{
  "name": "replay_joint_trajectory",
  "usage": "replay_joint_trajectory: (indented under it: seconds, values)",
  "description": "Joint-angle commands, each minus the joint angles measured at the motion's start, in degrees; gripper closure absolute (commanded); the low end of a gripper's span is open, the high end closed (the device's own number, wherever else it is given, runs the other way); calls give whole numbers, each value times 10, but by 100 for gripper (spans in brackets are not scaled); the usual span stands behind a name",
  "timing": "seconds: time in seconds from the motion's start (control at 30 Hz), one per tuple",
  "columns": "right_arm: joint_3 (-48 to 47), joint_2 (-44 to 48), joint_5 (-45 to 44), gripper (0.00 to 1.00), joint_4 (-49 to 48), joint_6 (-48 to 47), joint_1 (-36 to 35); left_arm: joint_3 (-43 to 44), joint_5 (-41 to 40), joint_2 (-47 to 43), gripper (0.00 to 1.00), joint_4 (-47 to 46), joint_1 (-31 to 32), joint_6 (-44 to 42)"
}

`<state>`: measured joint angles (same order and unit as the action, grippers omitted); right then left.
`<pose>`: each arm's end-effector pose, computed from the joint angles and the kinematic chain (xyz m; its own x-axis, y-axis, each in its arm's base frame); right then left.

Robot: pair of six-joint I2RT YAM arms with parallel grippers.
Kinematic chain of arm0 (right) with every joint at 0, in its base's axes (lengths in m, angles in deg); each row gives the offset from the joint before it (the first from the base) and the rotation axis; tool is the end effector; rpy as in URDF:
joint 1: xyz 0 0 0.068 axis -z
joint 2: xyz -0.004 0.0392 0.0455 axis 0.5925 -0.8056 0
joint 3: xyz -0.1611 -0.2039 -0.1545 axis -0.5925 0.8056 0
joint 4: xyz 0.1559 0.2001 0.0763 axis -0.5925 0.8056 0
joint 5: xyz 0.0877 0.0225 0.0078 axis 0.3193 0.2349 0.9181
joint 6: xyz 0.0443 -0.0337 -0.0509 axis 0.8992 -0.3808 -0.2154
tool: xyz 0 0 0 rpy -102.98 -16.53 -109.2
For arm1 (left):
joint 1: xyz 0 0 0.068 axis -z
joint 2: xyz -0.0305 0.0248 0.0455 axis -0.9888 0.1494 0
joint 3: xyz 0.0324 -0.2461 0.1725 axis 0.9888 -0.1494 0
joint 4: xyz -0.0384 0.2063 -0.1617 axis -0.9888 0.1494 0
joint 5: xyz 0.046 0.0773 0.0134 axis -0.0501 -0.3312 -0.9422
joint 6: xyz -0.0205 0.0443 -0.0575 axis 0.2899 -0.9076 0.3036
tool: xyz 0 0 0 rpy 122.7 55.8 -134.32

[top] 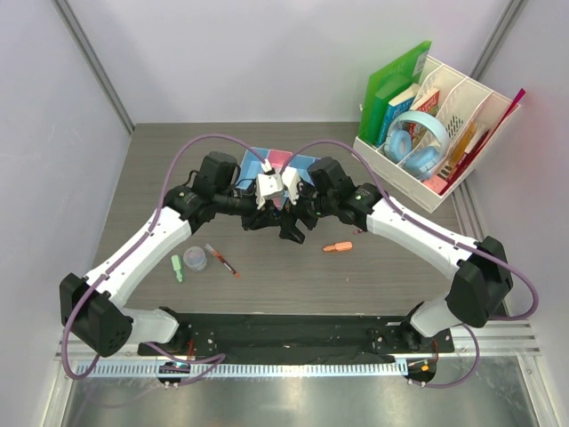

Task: Sort the stationery into containers
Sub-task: Place the stationery in the storage box.

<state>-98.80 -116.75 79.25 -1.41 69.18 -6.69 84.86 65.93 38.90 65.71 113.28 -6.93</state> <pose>0.2412 0.2582 0.3189 -0.1880 -0.5636 -0.8044 -0.9465 0.3226 -0.0047 0.2252 -0.1892 0.3503 -0.0831 0.4714 -0.8780 0.9852 0.1715 -0.0011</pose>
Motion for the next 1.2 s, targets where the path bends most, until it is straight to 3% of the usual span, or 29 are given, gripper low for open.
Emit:
replay_joint_trajectory:
  seconds: [0.0, 0.4, 0.5, 0.67, 0.73, 0.87, 1.17]
  values:
    - [-39, 20, 28, 1, -30, -15, -7, 16, -3, 1, 100, 32, 3, 5]
    - [-33, 58, 36, 0, 53, -107, -5, 41, -85, 24, 100, 119, 3, -60]
    - [-20, 84, -11, 0, 53, -119, 3, 47, -109, 40, 100, 127, 3, -78]
    - [24, 136, -173, 0, -2, -108, 63, 81, -131, 99, 100, 131, 4, -111]
    - [48, 150, -260, 0, -45, -94, 110, 117, -147, 142, 100, 142, 5, -128]
    - [87, 183, -311, 0, -81, -72, 202, 204, -154, 222, 100, 161, 6, -154]
    - [174, 238, -404, 0, -91, -96, 285, 424, -150, 390, 100, 218, 14, -194]
